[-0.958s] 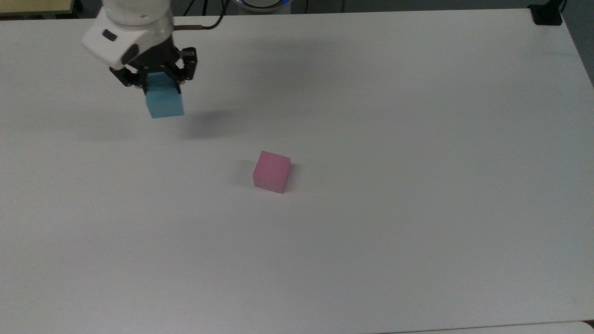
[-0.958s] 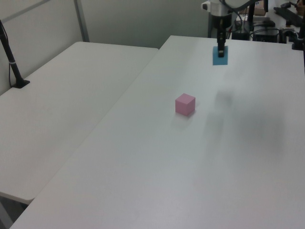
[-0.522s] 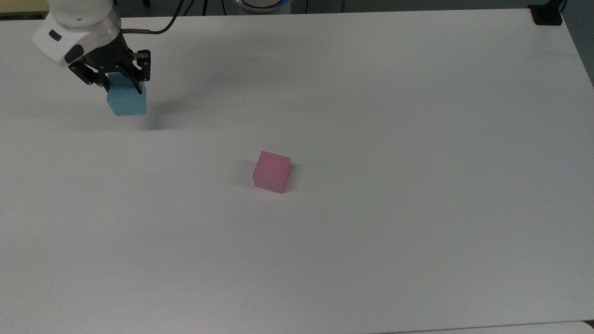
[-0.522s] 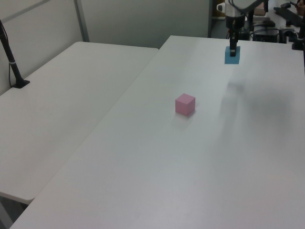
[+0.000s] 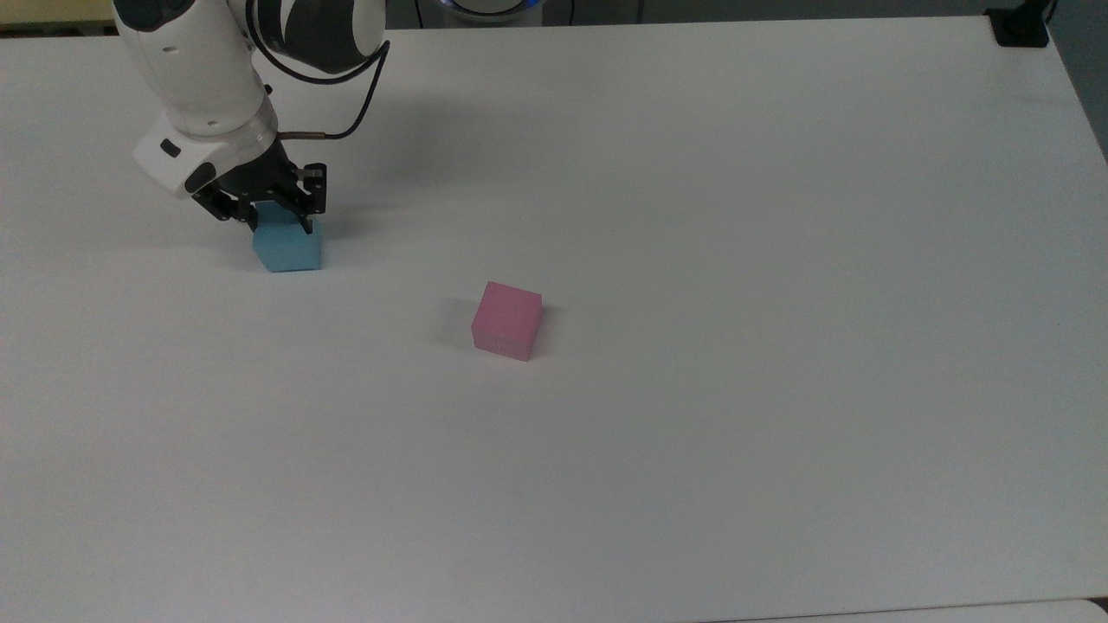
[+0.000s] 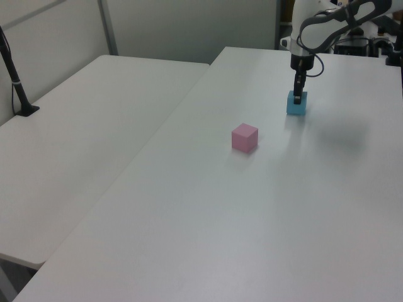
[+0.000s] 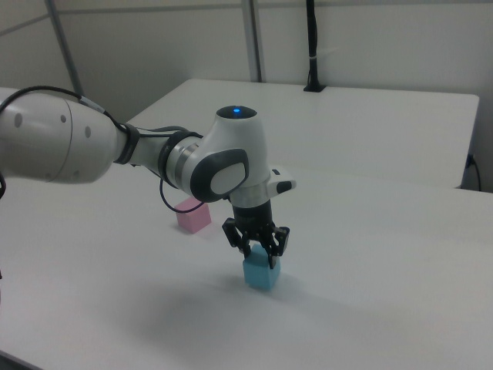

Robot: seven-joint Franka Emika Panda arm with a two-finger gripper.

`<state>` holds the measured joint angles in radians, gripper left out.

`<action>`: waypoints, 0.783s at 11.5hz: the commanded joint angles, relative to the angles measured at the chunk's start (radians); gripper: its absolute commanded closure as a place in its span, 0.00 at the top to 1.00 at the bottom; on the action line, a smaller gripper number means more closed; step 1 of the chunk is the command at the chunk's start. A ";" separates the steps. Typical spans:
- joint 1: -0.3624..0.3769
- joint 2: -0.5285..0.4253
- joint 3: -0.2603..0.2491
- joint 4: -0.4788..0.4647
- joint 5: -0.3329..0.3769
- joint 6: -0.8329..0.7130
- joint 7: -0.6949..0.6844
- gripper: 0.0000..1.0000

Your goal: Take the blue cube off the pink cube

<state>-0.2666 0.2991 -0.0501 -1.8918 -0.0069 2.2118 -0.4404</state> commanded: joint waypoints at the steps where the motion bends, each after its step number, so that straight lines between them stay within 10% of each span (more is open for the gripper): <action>1: 0.013 -0.011 -0.004 0.003 0.022 0.002 0.083 0.98; 9: 0.049 -0.173 -0.004 0.295 0.019 -0.529 0.248 1.00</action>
<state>-0.2450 0.2276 -0.0491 -1.6405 -0.0028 1.8162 -0.2637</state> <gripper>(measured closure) 0.000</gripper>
